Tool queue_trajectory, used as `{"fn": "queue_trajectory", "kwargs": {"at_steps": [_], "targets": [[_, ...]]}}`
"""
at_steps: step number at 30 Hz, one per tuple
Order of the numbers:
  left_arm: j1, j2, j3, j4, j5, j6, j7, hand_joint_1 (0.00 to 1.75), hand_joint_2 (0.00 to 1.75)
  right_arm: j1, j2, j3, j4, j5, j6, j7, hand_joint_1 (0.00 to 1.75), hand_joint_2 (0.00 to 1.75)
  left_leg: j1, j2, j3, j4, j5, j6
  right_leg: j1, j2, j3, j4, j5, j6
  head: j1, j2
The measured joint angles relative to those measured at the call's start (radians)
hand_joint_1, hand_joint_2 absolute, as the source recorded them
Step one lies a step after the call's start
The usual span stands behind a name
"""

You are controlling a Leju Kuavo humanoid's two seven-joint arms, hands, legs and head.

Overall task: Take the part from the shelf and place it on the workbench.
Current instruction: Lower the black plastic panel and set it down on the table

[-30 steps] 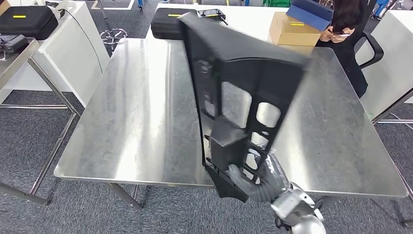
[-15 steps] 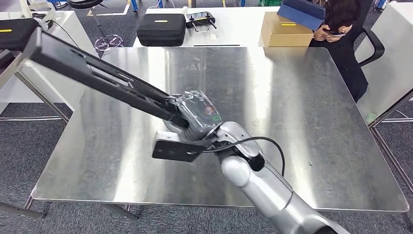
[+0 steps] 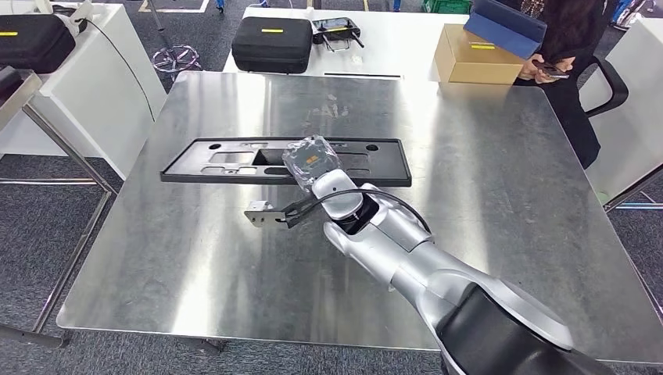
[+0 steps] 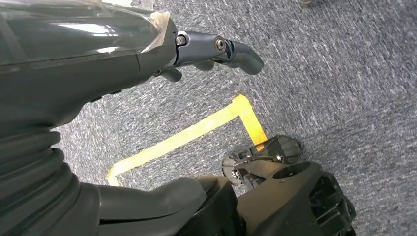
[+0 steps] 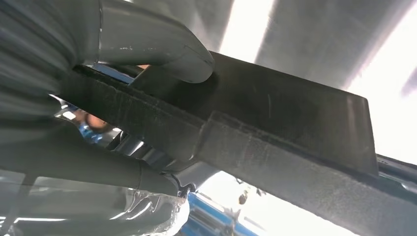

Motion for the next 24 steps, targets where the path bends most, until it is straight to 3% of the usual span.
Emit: {"fn": "queue_trajectory", "kwargs": {"at_steps": [7, 11, 15, 24], "targets": [[-0.010, 0.008, -0.019, 0.000, -0.016, -0.046, 0.000, 0.00, 1.75, -0.034, 0.002, 0.042, 0.163, 0.050, 0.181, 0.034, 1.75, 1.75, -0.001, -0.001, 0.001, 0.000, -0.001, 0.003, -0.002, -0.001, 0.002, -0.006, 0.002, 0.004, 0.000, 0.000], [-0.016, 0.013, -0.033, 0.000, -0.024, -0.059, -0.001, 0.00, 1.75, -0.042, -0.023, 0.052, 0.232, 0.052, 0.268, 0.056, 0.00, 0.00, 0.000, -0.001, 0.003, 0.000, 0.000, 0.004, -0.002, -0.001, 0.003, -0.006, 0.004, 0.007, 0.000, 0.000], [-0.018, 0.014, -0.048, -0.001, -0.028, -0.043, 0.000, 0.00, 0.00, -0.046, -0.055, 0.058, 0.270, 0.050, 0.282, 0.071, 0.00, 0.00, 0.000, 0.002, 0.003, 0.000, 0.001, 0.005, -0.001, 0.001, 0.003, -0.006, 0.006, 0.010, -0.001, 0.000], [-0.018, 0.011, -0.052, -0.001, -0.015, -0.031, 0.023, 0.00, 0.00, -0.061, -0.077, 0.053, 0.291, 0.026, 0.274, 0.083, 0.00, 0.00, 0.001, 0.005, 0.006, -0.002, 0.001, 0.005, 0.001, 0.002, 0.004, -0.006, 0.006, 0.010, -0.001, 0.000]]}}
